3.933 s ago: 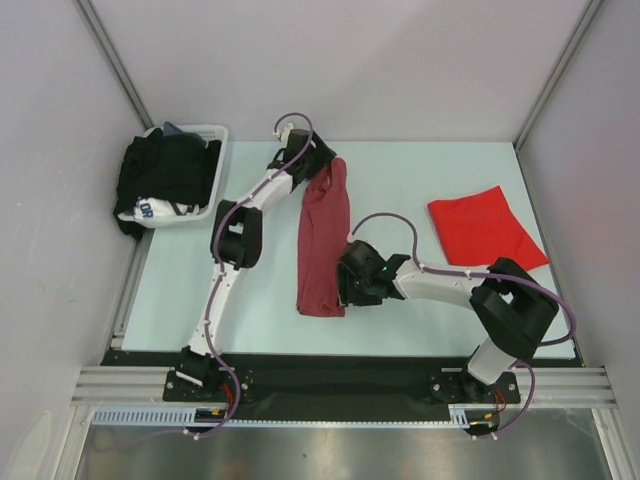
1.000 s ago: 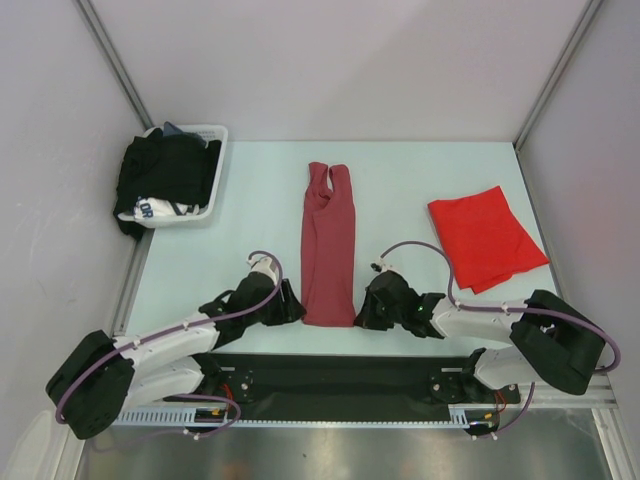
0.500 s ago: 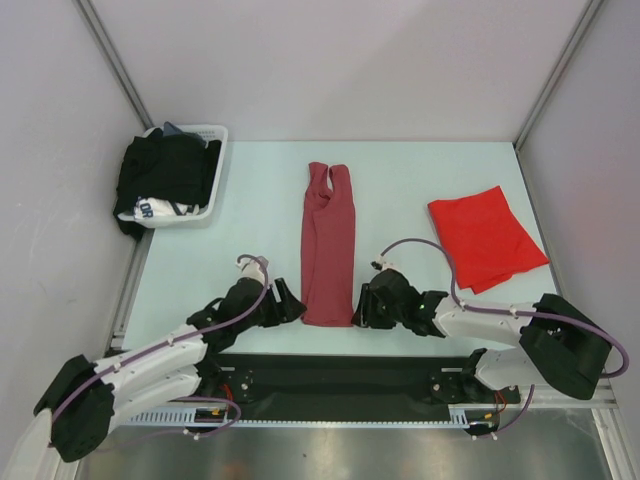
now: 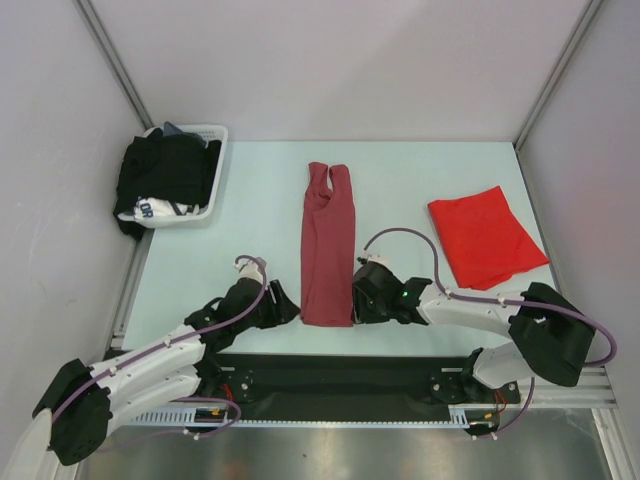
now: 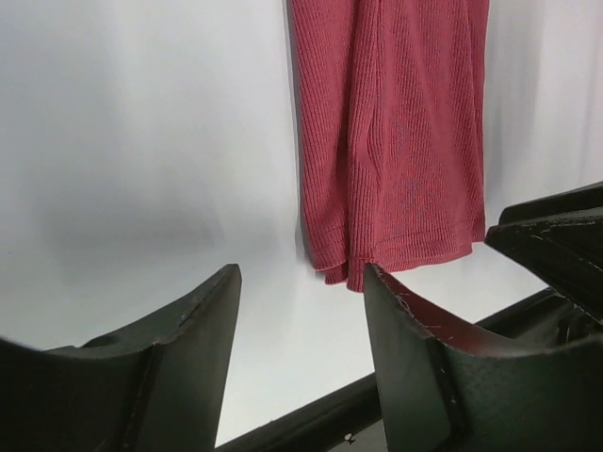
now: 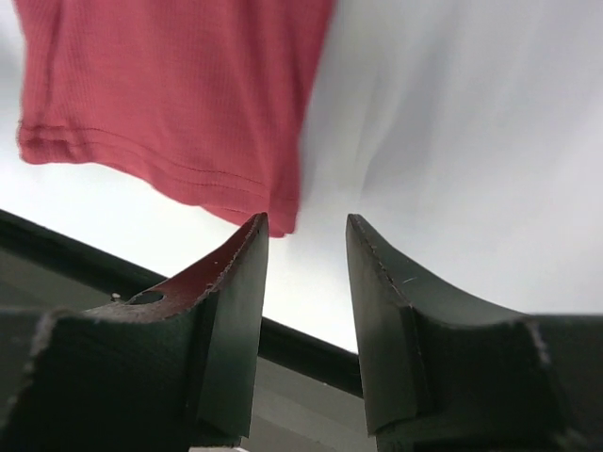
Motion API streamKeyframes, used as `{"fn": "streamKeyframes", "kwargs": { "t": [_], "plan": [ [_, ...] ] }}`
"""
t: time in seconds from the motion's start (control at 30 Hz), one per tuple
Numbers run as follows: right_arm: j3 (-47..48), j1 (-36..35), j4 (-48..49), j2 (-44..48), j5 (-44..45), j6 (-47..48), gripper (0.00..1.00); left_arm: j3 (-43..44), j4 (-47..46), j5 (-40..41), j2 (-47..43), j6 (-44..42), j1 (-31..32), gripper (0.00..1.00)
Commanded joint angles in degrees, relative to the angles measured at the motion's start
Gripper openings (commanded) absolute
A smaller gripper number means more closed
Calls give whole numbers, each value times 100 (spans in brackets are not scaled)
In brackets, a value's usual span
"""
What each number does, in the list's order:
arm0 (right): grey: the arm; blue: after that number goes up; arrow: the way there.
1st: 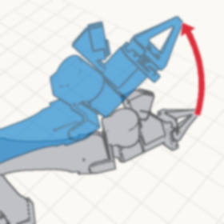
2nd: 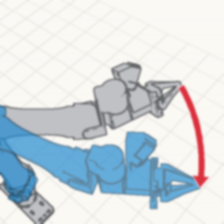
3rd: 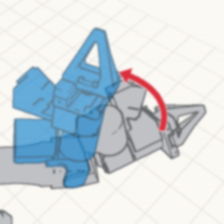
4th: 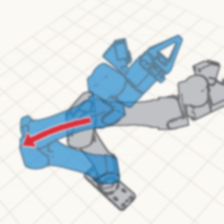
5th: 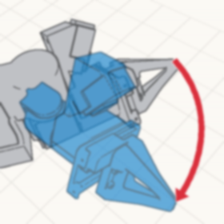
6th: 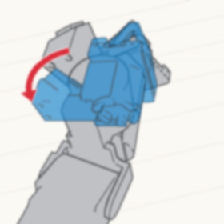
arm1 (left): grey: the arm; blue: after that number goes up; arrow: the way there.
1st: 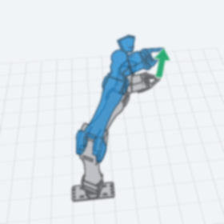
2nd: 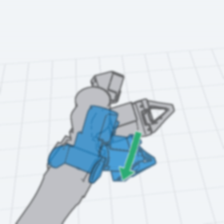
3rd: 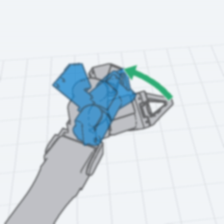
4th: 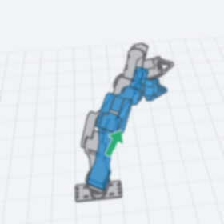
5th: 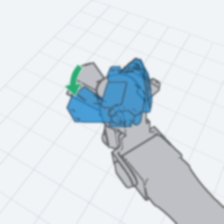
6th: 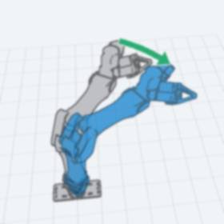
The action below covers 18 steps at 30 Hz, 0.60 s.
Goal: Fold and stack the tank tops
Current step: Fold the tank top
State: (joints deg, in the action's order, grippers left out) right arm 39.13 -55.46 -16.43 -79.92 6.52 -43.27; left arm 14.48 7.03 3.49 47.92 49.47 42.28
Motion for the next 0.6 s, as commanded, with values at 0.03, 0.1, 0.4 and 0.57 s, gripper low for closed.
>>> {"fn": "streamKeyframes", "kwargs": {
  "t": [0.03, 0.1, 0.4, 0.57],
  "plan": [
    [595, -263, -422, -173, 515, 178, 44, 143, 96, 143, -168, -34, 17, 61],
    [761, -386, -510, -226, 630, 178, 46, 169, 228, 187, -248, -43, 8, 63],
    [1184, -597, -695, -647, 789, 240, 47, 231, 440, 275, -389, -166, -80, 63],
    [1360, -633, -634, -928, 745, 266, 47, 196, 378, 240, -354, -184, -106, 62]
  ]
}}
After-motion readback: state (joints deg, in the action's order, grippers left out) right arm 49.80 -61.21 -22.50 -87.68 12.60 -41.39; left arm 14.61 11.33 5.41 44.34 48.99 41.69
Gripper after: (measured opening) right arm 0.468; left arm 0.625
